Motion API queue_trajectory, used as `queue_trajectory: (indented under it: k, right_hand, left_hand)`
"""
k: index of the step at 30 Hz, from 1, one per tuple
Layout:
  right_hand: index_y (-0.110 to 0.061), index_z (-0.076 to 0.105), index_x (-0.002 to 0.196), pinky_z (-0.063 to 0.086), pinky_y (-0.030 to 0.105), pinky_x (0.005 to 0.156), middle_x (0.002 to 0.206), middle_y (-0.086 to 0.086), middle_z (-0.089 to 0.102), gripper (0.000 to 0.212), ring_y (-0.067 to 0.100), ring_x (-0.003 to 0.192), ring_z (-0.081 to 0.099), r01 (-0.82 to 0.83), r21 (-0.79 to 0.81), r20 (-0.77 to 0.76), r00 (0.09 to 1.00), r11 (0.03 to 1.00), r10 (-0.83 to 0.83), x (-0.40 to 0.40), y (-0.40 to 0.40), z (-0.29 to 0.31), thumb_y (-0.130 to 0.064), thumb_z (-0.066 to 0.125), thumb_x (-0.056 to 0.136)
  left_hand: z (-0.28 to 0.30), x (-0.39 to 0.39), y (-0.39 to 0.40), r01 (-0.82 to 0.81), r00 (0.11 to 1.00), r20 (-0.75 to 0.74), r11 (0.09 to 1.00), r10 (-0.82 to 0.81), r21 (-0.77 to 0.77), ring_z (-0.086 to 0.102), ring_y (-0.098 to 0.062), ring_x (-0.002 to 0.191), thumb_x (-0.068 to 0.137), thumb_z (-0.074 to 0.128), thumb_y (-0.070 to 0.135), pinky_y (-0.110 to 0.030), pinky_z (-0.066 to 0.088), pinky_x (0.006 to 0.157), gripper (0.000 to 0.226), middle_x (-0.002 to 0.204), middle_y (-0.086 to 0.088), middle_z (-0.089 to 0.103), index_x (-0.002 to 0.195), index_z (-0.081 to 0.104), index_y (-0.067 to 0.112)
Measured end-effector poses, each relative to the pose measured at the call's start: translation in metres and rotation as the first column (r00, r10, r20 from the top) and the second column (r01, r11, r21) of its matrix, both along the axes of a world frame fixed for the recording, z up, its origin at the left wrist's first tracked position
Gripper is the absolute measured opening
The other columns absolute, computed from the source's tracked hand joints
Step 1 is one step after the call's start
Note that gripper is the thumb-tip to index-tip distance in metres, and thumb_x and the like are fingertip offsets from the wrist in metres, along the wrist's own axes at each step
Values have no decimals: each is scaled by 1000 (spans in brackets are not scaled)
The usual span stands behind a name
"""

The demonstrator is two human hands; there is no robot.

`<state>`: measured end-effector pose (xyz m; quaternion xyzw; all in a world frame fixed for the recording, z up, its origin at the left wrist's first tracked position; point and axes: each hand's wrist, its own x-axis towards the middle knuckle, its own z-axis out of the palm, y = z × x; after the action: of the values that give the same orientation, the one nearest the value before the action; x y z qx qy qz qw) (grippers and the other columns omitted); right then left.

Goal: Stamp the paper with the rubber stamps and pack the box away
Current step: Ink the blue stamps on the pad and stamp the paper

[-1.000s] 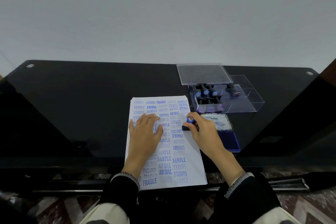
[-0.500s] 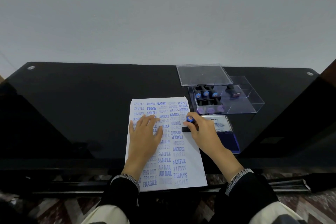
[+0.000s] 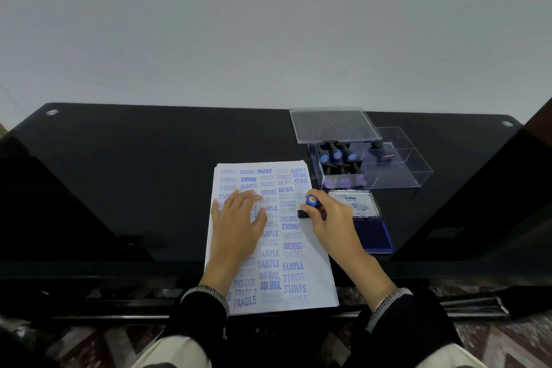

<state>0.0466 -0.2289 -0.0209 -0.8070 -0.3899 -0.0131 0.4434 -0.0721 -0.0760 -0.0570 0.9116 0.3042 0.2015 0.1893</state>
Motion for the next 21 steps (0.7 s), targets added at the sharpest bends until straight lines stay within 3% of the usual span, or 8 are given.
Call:
queue_trajectory:
  k: [6, 14, 21]
  right_hand:
    - [-7, 59, 90, 36, 10, 52, 63, 2, 53, 5, 5, 53, 47, -1, -77, -38, 999, 997, -2, 11, 9, 7, -11, 62, 90]
    - [-7, 62, 97, 37, 3, 60, 75, -1, 58, 8, 3, 61, 51, 28, 3, -3, 1000, 1000, -28, -4, 1, 0, -7, 63, 89]
    - [-7, 61, 92, 36, 7, 56, 69, 2, 57, 4, 7, 55, 47, -11, -60, -43, 999, 998, 9, 8, 7, 6, -10, 62, 89]
  left_hand:
    - [0, -1, -1, 4, 1000, 7, 1000, -4, 4, 31, -12, 140, 97, 48, 40, -49, 6, 118, 34, 140, 12, 47, 129, 53, 29]
    - [1, -1, 0, 5, 1000, -3, 1000, -5, -5, 28, -11, 141, 97, 46, 41, -47, 3, 118, 36, 142, 12, 45, 131, 52, 29]
    - [0, -1, 0, 1, 1000, -11, 1000, -1, -12, 27, -10, 141, 97, 45, 42, -47, 2, 118, 36, 143, 13, 44, 131, 51, 30]
